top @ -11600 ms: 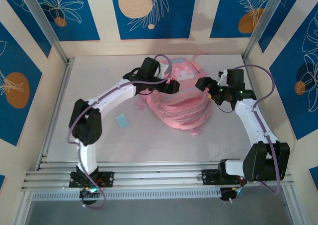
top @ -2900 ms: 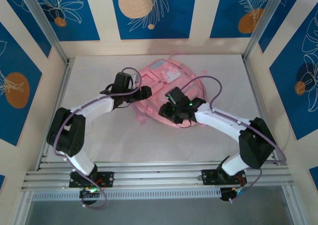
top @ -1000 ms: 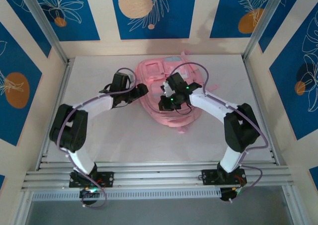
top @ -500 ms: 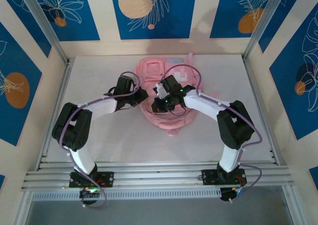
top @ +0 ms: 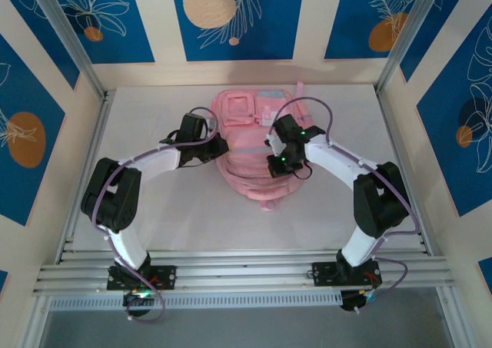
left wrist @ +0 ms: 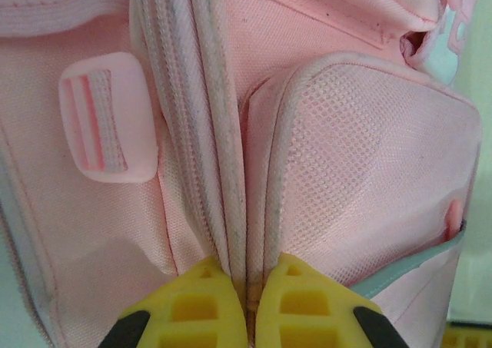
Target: Pack books, pencil case, and school supplies into a backpack
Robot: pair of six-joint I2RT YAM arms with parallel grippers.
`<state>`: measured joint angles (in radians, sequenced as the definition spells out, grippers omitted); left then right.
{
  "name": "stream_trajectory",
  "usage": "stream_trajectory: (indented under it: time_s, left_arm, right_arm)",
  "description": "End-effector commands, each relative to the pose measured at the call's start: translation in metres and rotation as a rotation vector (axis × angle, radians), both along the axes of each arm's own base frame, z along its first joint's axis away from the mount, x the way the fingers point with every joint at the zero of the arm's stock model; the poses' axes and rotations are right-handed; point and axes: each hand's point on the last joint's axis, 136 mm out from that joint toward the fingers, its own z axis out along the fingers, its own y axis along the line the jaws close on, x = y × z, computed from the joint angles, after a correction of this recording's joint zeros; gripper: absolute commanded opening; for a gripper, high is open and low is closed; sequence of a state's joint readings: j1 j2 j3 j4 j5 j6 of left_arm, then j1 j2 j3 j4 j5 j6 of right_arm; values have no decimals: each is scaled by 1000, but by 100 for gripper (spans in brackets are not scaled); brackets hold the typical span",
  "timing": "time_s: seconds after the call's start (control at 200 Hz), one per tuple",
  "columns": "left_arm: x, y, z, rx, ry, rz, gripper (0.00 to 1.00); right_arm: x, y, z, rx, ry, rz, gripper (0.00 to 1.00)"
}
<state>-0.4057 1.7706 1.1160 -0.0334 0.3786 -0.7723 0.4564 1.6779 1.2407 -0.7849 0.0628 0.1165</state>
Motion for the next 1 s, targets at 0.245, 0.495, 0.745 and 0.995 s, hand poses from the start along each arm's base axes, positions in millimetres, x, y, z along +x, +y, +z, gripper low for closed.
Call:
stream_trajectory:
  time_s: [0.245,0.495,0.745,0.995]
  left_arm:
    - [2,27,-9,81,17,-76,0]
    - [0,24,-13,91,36,-143,0]
    - [-7,25,-19,106,56,-168,0]
    - [-5,24,-13,107,43,-176,0]
  right_arm:
    - [36,-87,3,-236,-198,250,0]
    - [116,-104,22,-325,-478,485,0]
    - [171,-99,34,-261,-504,424,0]
    - [171,-86,34,-134,-499,311,14]
